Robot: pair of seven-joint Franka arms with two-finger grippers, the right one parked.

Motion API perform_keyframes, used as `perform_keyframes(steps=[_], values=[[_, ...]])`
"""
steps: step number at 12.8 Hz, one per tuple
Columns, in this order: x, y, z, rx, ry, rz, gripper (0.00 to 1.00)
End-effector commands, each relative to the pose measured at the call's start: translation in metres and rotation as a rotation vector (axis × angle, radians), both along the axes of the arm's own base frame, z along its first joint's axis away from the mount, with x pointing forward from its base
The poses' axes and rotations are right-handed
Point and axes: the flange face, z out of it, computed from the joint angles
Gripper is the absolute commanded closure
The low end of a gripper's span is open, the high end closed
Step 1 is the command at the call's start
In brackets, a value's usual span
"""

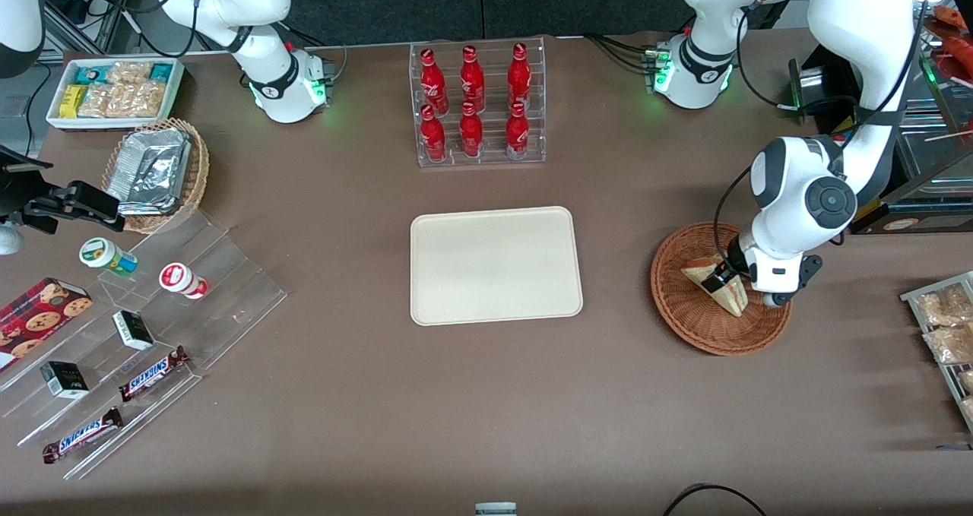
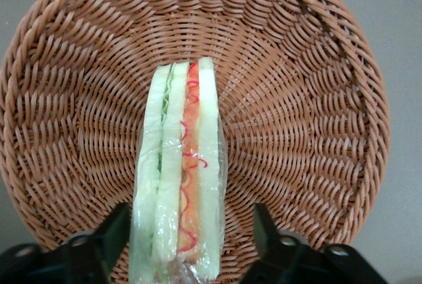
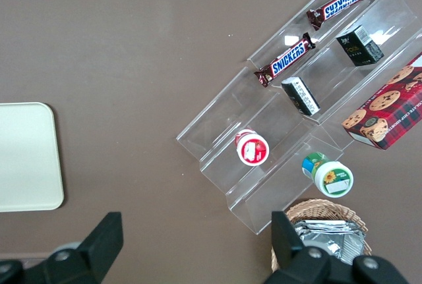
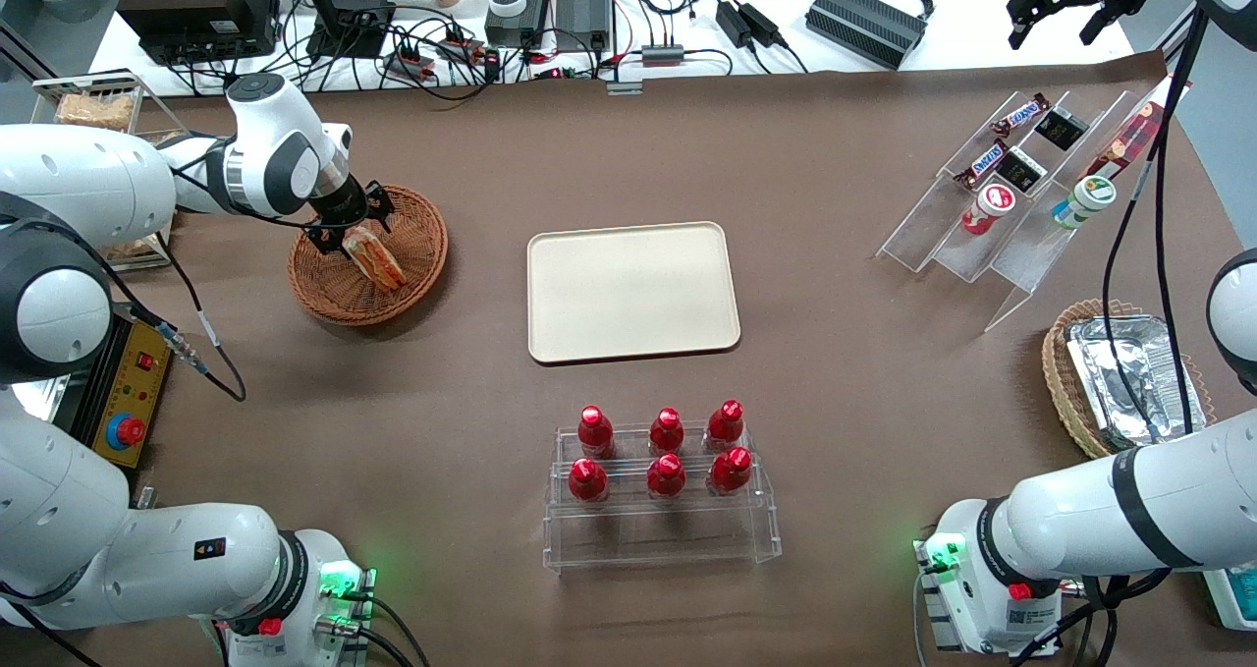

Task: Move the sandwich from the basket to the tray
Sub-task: 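Lower the left gripper onto the wrapped sandwich and close on it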

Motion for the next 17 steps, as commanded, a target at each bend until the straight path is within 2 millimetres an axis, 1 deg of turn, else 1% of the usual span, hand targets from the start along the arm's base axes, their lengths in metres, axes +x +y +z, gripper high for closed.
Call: perform_keyframes(steps=[1,2,4,7,9,11,12,14,15,17], values=[[-0.003,-0.003,-0.002,0.002,-0.010,0.014,0.83],[-0.004,-0.004,-0.003,0.003,-0.006,0.008,0.93],[-0.006,-0.013,-0.007,0.004,0.009,-0.009,1.00],[-0.004,-0.014,-0.002,0.005,0.008,-0.015,1.00],[-0.002,-0.013,0.006,0.052,0.029,-0.065,1.00],[0.007,-0.015,0.029,0.107,0.083,-0.108,1.00],[0.015,-0.021,0.047,0.116,0.110,-0.117,1.00],[0.025,-0.047,0.080,0.134,0.145,-0.149,1.00],[0.026,-0.067,0.093,0.137,0.149,-0.171,1.00],[0.028,-0.096,0.111,0.127,0.126,-0.224,1.00]])
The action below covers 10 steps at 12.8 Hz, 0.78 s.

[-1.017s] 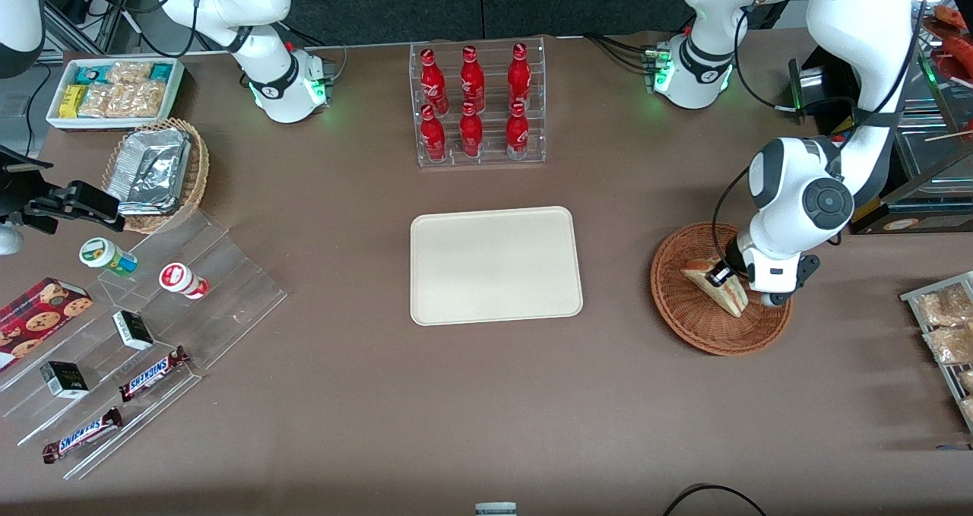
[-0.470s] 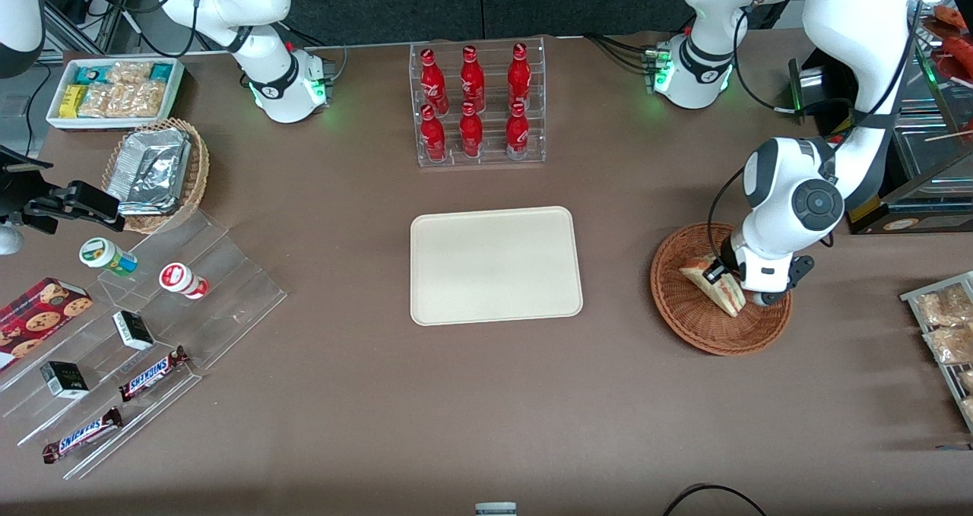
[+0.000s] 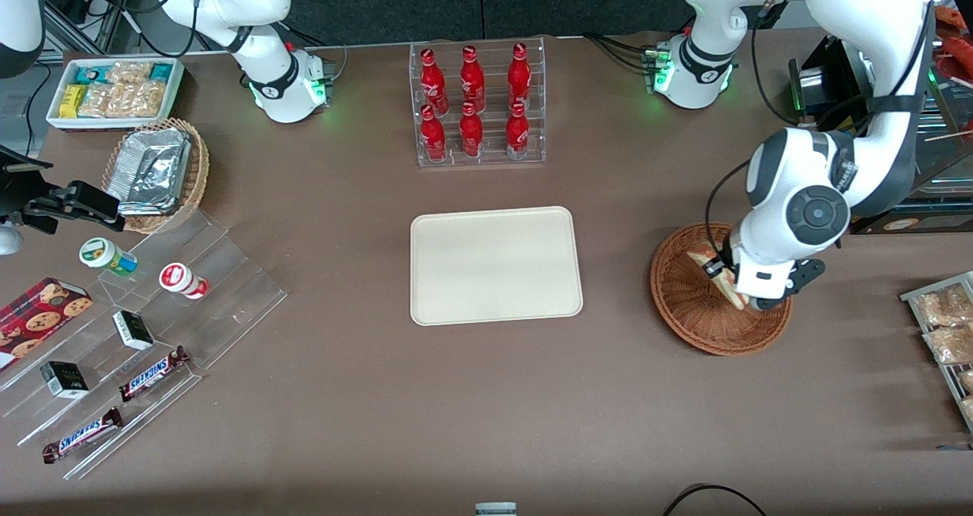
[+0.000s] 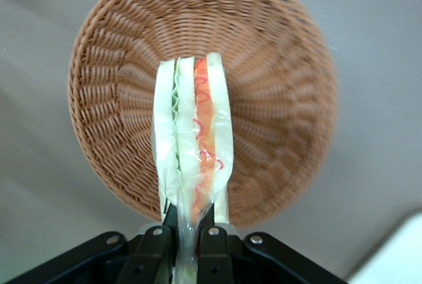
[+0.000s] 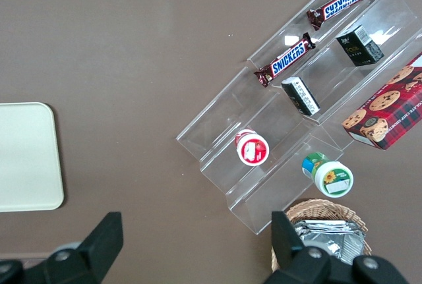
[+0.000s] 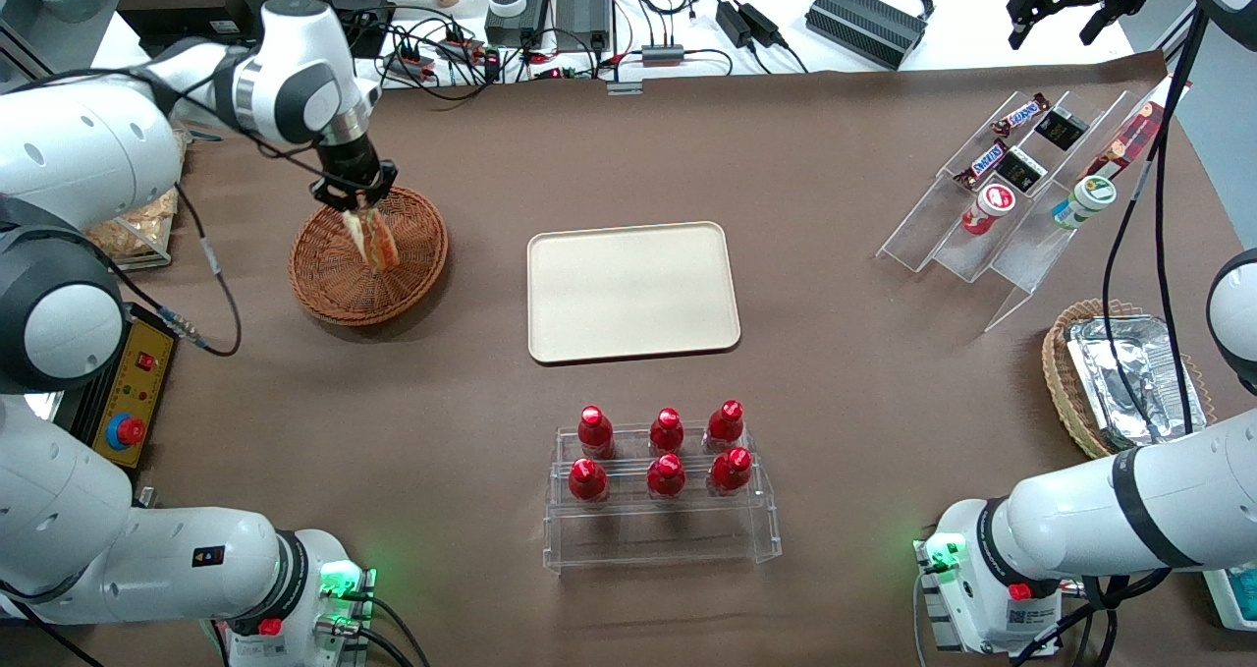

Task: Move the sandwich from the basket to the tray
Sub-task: 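Lift the sandwich and carry it with the left gripper over the tray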

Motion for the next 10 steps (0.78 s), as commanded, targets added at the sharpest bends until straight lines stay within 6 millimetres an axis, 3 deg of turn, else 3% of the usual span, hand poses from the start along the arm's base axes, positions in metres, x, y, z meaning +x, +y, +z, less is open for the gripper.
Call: perform_keyframes(steps=[1,3,6,8,10], values=[[-0.004,-0.045,0.018,-0.018,-0.004,-0.090,1.00],[-0.016,-0.096,0.023,-0.119,0.011,-0.207,1.00],[-0.017,-0.172,0.018,-0.226,0.015,-0.287,1.00],[-0.011,-0.213,0.007,-0.260,0.020,-0.338,1.00],[-0.019,-0.252,-0.001,-0.278,0.026,-0.387,1.00]])
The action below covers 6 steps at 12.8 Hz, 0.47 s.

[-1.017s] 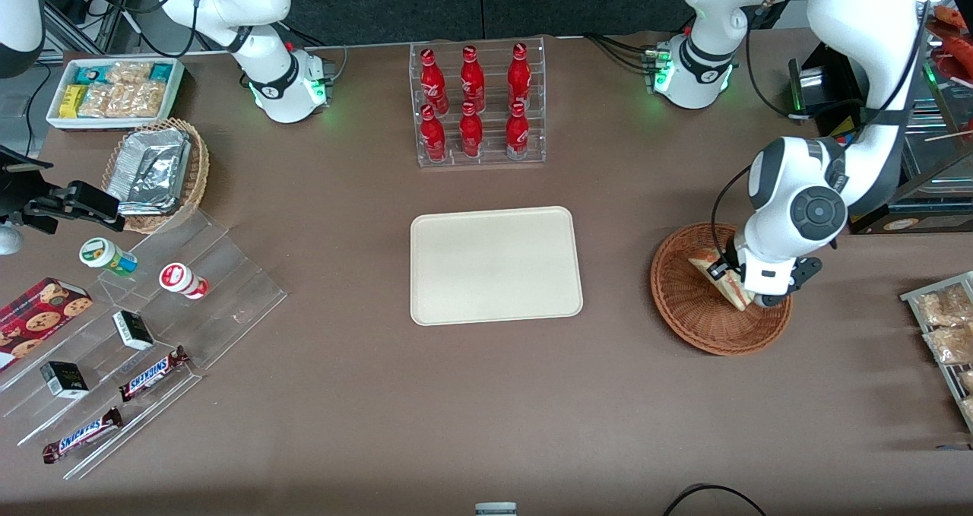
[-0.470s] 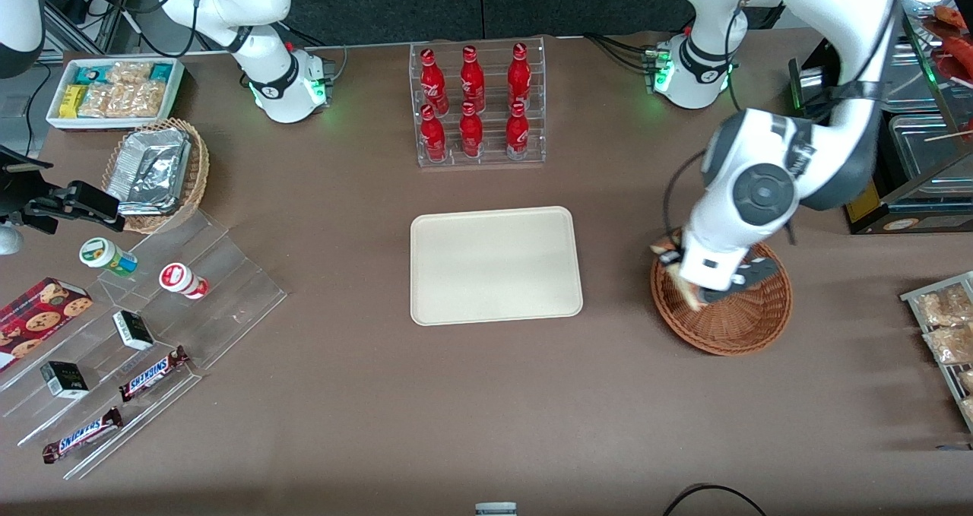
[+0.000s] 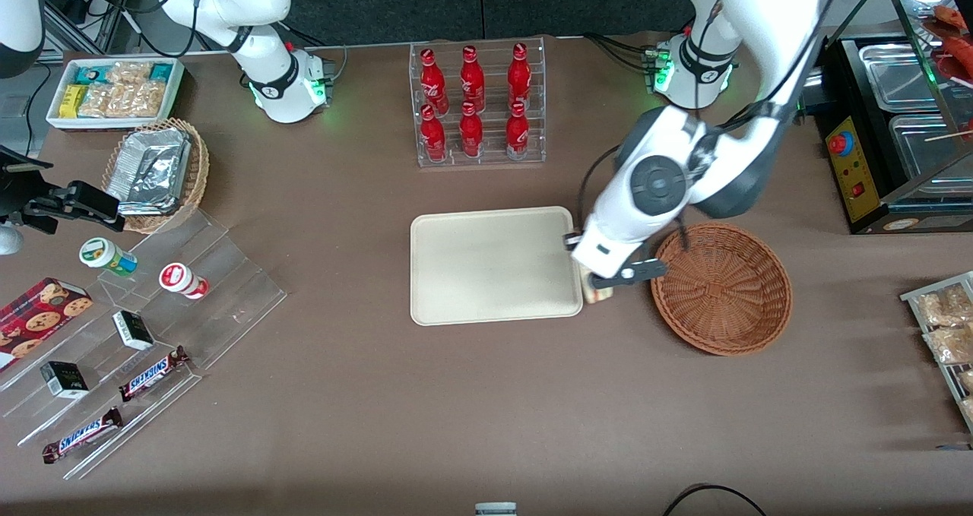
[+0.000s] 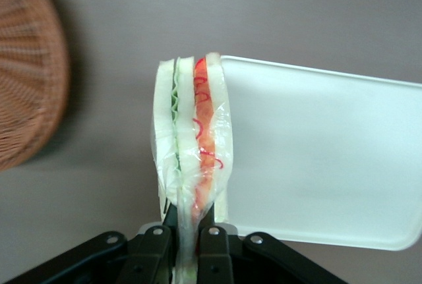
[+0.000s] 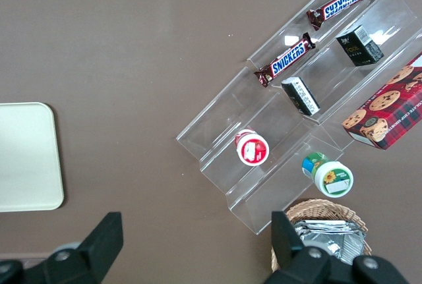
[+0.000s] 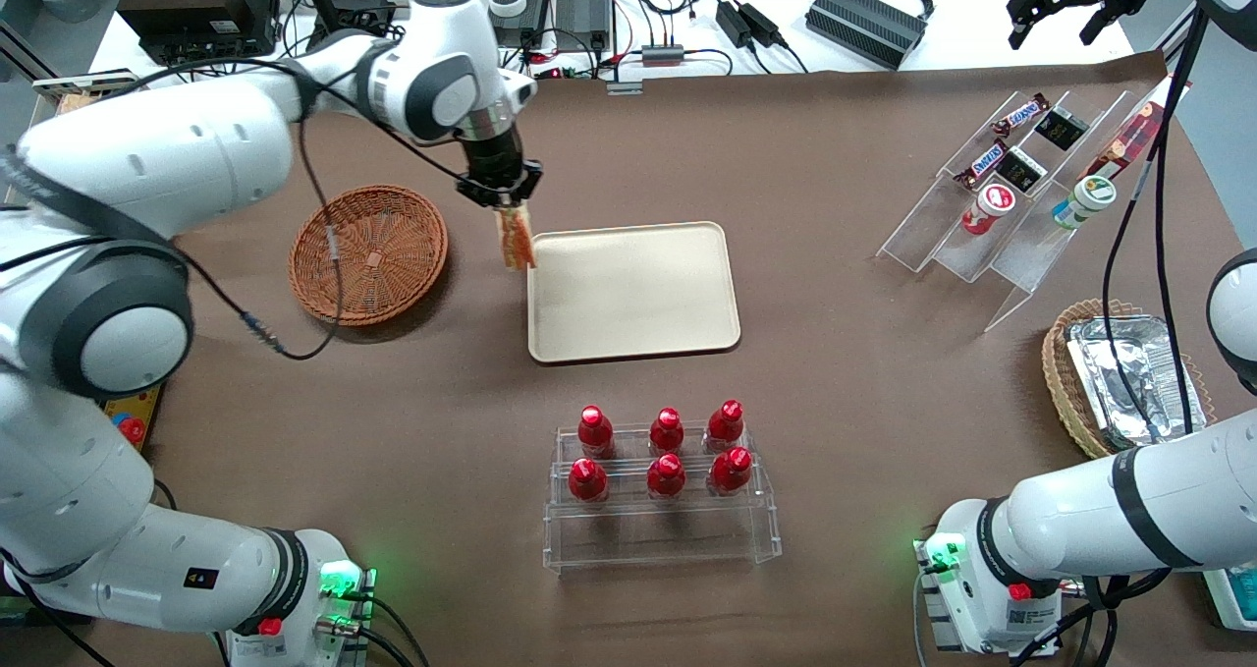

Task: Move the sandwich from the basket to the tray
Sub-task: 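Lift the sandwich and carry it with the left gripper over the tray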

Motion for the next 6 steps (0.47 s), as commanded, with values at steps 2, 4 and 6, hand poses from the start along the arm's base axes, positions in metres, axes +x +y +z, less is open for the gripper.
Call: perform_keyframes(steps=[2,4,6], values=[[-0.002,-0.066,-0.024,-0.050,0.024,-0.078,1.00],[-0.013,-0.096,-0.040,-0.056,0.024,-0.120,1.00],[-0.013,-0.107,-0.052,-0.090,-0.012,-0.125,1.00]])
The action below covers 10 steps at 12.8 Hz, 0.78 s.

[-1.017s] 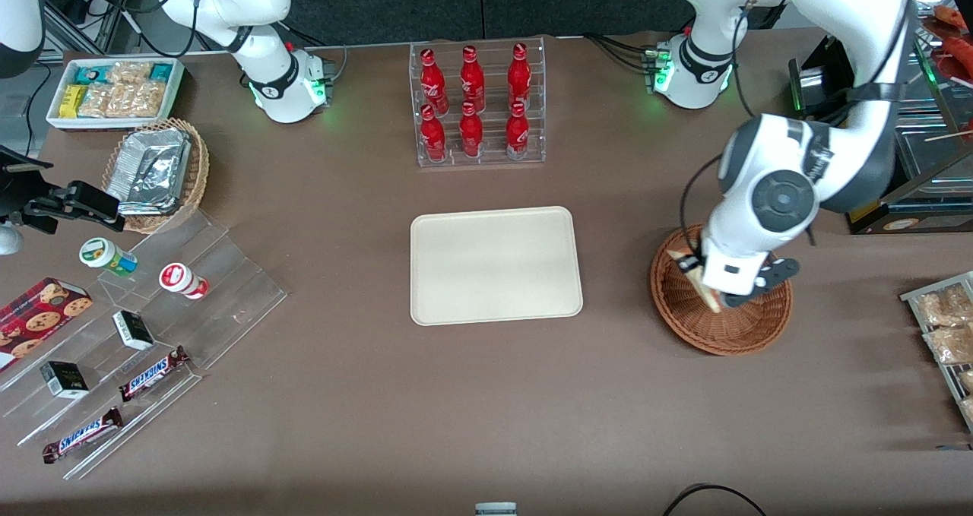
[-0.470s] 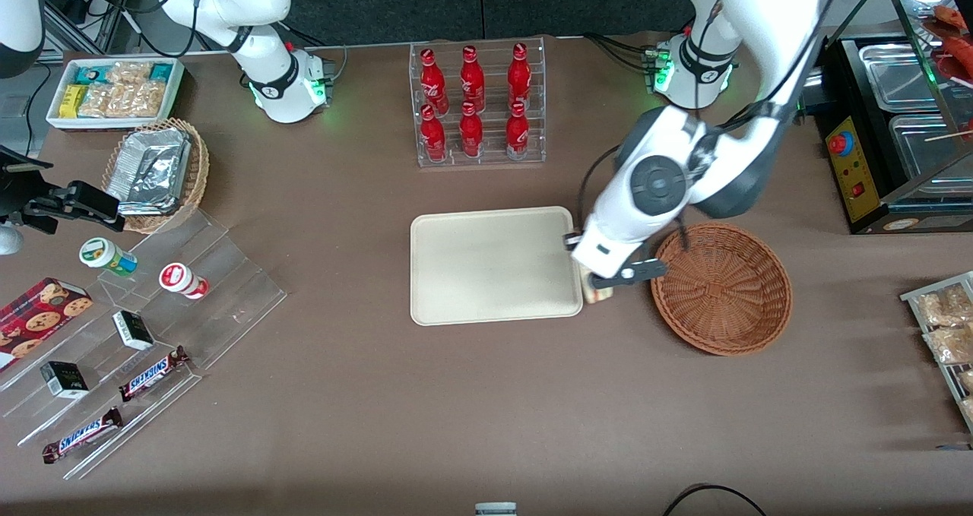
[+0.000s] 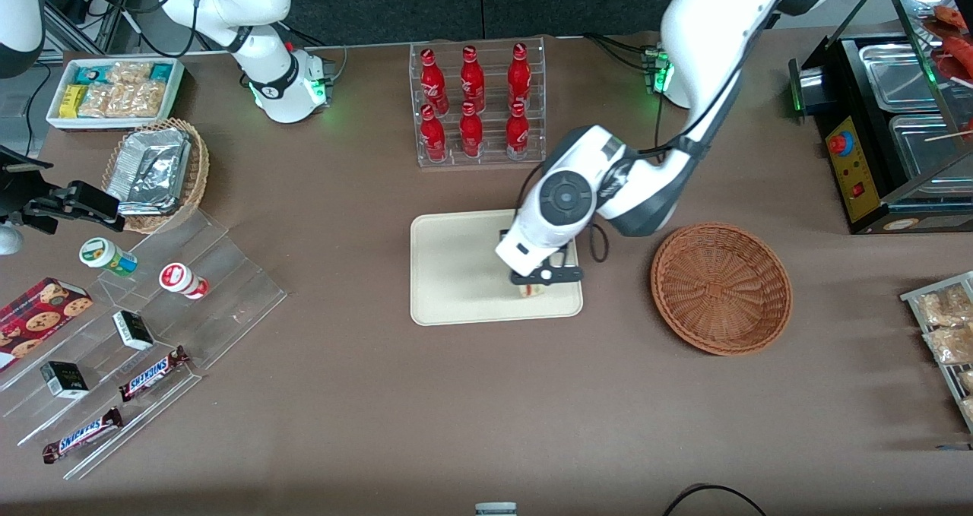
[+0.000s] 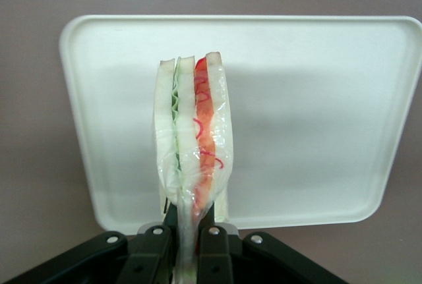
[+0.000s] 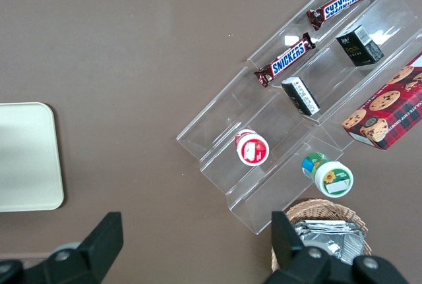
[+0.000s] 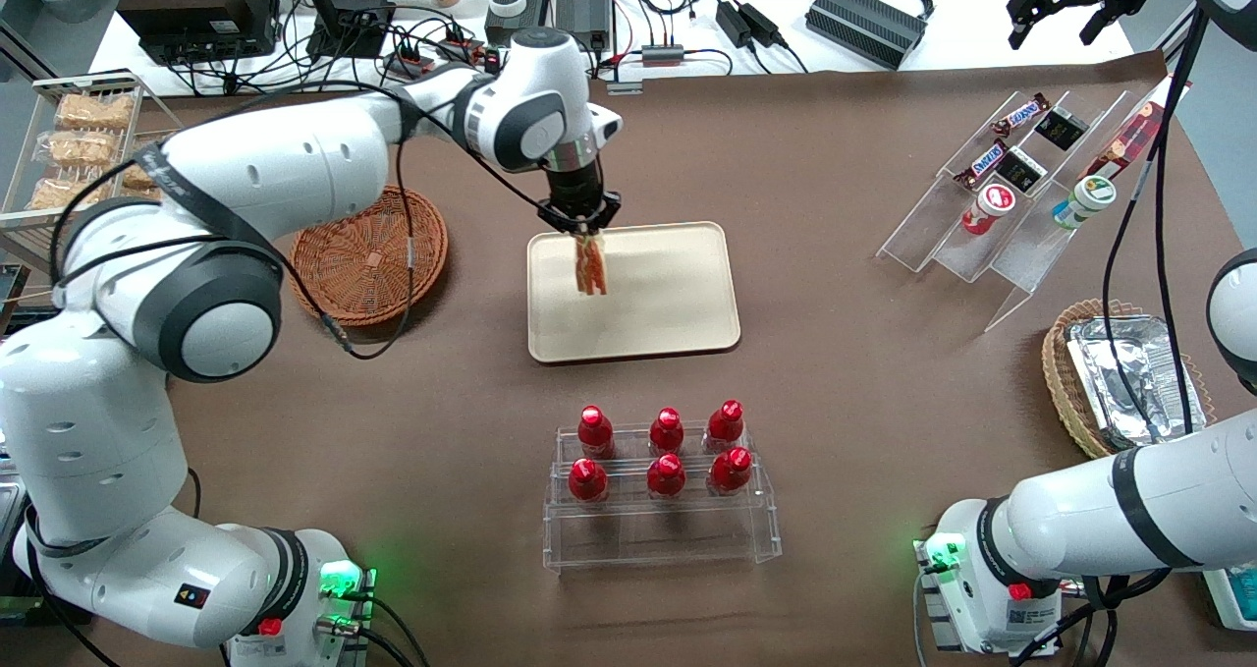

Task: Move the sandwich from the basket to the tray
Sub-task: 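Lift the sandwich and carry it with the left gripper over the tray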

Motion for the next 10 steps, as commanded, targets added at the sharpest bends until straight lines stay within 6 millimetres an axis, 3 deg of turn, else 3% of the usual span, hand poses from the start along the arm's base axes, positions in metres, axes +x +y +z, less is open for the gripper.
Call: perform_keyframes(steps=[1,10], values=[[0.007,-0.014,-0.011,-0.041,-0.033,-0.006,1.00],[-0.002,-0.028,-0.059,-0.060,-0.102,-0.048,1.00]])
